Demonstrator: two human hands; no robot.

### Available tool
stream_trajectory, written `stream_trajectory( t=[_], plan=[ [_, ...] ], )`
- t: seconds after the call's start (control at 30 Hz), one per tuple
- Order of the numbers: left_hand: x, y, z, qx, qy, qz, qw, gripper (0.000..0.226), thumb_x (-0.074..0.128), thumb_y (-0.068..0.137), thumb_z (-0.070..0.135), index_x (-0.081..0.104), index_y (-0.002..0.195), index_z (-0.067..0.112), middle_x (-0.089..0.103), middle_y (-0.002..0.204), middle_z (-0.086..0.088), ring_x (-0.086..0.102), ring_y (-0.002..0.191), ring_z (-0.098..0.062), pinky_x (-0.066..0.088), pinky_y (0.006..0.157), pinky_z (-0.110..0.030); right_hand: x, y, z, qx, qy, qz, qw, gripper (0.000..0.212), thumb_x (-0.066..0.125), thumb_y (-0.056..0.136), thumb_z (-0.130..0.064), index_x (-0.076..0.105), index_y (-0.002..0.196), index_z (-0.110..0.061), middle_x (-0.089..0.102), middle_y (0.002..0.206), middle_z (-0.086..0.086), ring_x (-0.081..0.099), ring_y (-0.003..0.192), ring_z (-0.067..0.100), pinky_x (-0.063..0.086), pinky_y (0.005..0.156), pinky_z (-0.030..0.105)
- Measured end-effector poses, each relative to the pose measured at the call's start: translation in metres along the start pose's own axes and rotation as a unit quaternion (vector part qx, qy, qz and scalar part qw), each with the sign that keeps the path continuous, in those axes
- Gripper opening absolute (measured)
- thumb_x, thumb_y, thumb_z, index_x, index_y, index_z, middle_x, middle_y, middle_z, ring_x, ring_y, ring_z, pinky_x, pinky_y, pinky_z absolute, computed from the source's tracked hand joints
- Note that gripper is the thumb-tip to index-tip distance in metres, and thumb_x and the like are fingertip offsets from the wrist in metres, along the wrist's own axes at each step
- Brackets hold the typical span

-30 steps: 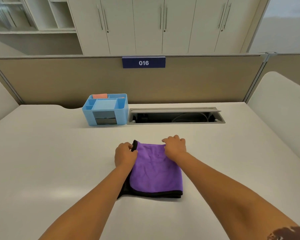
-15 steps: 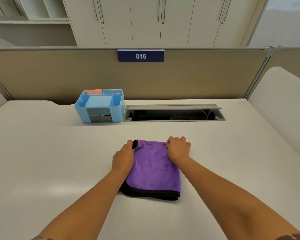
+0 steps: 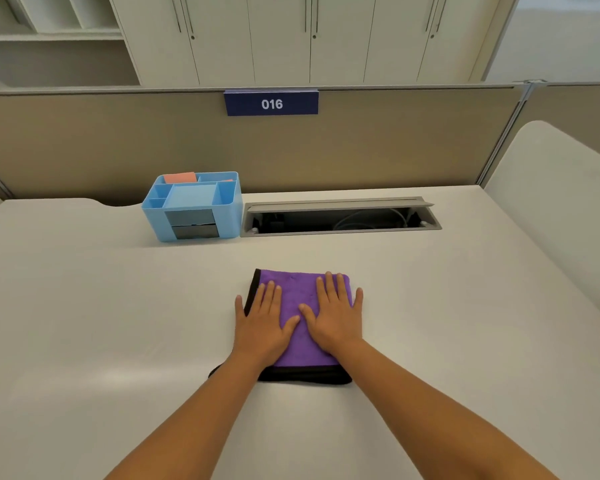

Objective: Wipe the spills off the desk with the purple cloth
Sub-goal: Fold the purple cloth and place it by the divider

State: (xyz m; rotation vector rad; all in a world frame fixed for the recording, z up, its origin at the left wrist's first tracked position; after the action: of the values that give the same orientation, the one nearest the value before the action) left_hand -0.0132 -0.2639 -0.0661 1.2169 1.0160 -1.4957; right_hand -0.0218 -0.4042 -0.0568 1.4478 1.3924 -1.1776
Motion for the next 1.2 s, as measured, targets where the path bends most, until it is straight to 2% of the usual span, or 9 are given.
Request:
stream_trajectory(
  t=[0.17, 0.27, 0.37, 0.5, 0.63, 0.77, 0.9, 1.07, 1.2],
  plan=[
    [-0.007, -0.012, -0.025, -0.069, -0.034, -0.015, 0.997, 0.078, 0.020, 0.089, 0.063, -0.006, 0.148, 0.019, -0.006, 0.159, -0.004, -0.004, 0.147, -0.023, -0.003, 0.116, -0.051, -0.009, -0.014, 0.018, 0.017, 0.032, -0.012, 0.999, 0.071, 0.022, 0.095, -0.056, -0.004, 0.151, -0.020, -0.011, 0.160, 0.001, -0.012, 0.147, 0.022, -0.007, 0.117, 0.048],
    [-0.023, -0.024, -0.033, -0.155, -0.127, 0.039, 0.979, 0.077, 0.036, 0.091, 0.053, 0.005, 0.147, 0.010, 0.025, 0.152, -0.016, 0.027, 0.139, -0.030, 0.026, 0.112, -0.046, -0.023, -0.033, 0.041, 0.119, 0.113, 0.045, 0.985, 0.065, 0.033, 0.096, -0.048, 0.014, 0.149, -0.016, 0.020, 0.156, 0.010, 0.022, 0.143, 0.028, 0.020, 0.116, 0.042],
    [-0.033, -0.028, -0.024, -0.217, -0.152, 0.043, 0.963, 0.075, 0.051, 0.088, 0.037, 0.015, 0.144, 0.004, 0.042, 0.139, -0.018, 0.043, 0.124, -0.033, 0.043, 0.098, -0.042, -0.030, -0.047, 0.046, 0.206, 0.140, 0.043, 0.968, 0.048, 0.041, 0.095, -0.039, 0.040, 0.131, -0.007, 0.050, 0.132, 0.012, 0.048, 0.120, 0.028, 0.041, 0.098, 0.039],
    [-0.032, -0.020, -0.032, -0.316, -0.336, -0.049, 0.886, 0.048, 0.065, 0.078, 0.015, 0.046, 0.119, -0.002, 0.057, 0.111, -0.018, 0.056, 0.100, -0.034, 0.047, 0.076, -0.038, -0.025, -0.047, 0.040, 0.238, 0.211, -0.046, 0.947, 0.034, 0.046, 0.093, -0.026, 0.049, 0.119, -0.004, 0.057, 0.122, 0.013, 0.056, 0.111, 0.030, 0.045, 0.088, 0.034],
    [-0.040, -0.009, -0.027, -0.288, -0.429, -0.086, 0.852, 0.028, 0.069, 0.072, 0.006, 0.051, 0.093, 0.002, 0.057, 0.093, -0.013, 0.058, 0.091, -0.031, 0.049, 0.077, -0.037, -0.036, -0.040, 0.034, 0.213, 0.222, -0.056, 0.950, 0.030, 0.047, 0.092, -0.021, 0.053, 0.116, -0.004, 0.060, 0.118, 0.013, 0.059, 0.107, 0.029, 0.046, 0.082, 0.030],
    [-0.054, 0.004, -0.008, -0.246, -0.442, -0.063, 0.861, 0.022, 0.064, 0.076, 0.008, 0.042, 0.071, 0.011, 0.050, 0.074, -0.006, 0.049, 0.067, -0.021, 0.040, 0.056, -0.029, -0.058, -0.042, 0.034, 0.208, 0.263, -0.024, 0.942, 0.033, 0.047, 0.094, -0.023, 0.048, 0.121, -0.005, 0.058, 0.122, 0.014, 0.058, 0.109, 0.030, 0.047, 0.088, 0.034],
    [-0.072, 0.013, 0.032, -0.196, -0.451, -0.052, 0.869, 0.020, 0.064, 0.081, 0.016, 0.046, 0.088, 0.009, 0.051, 0.076, -0.006, 0.052, 0.072, -0.023, 0.042, 0.063, -0.030, -0.101, -0.050, 0.062, 0.218, 0.237, 0.031, 0.946, 0.036, 0.047, 0.096, -0.028, 0.047, 0.126, -0.008, 0.057, 0.124, 0.012, 0.058, 0.110, 0.028, 0.047, 0.087, 0.031],
    [-0.086, 0.024, 0.098, -0.163, -0.481, -0.061, 0.859, 0.018, 0.062, 0.083, 0.018, 0.052, 0.093, 0.007, 0.057, 0.080, -0.010, 0.054, 0.069, -0.024, 0.043, 0.060, -0.029, -0.149, -0.055, 0.118, 0.226, 0.198, 0.059, 0.952, 0.037, 0.048, 0.095, -0.030, 0.049, 0.126, -0.009, 0.058, 0.123, 0.012, 0.058, 0.108, 0.027, 0.046, 0.084, 0.030],
    [-0.083, 0.039, 0.161, -0.142, -0.464, -0.066, 0.872, 0.020, 0.063, 0.085, 0.020, 0.053, 0.095, 0.007, 0.057, 0.080, -0.010, 0.055, 0.070, -0.024, 0.045, 0.059, -0.027, -0.174, -0.057, 0.179, 0.238, 0.173, 0.073, 0.953, 0.036, 0.048, 0.095, -0.030, 0.050, 0.125, -0.011, 0.059, 0.122, 0.010, 0.058, 0.107, 0.026, 0.041, 0.077, 0.027]
  ],
)
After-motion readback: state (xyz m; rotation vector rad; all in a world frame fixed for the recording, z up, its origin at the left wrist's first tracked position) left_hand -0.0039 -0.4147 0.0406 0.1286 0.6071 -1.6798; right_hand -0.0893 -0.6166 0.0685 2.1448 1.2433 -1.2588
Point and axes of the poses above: each hand's wrist, its own y-axis towards the middle knuckle, its own x-axis out of the palm, z = x × y, the point moved 8 cm from there along y, towards the middle knuckle
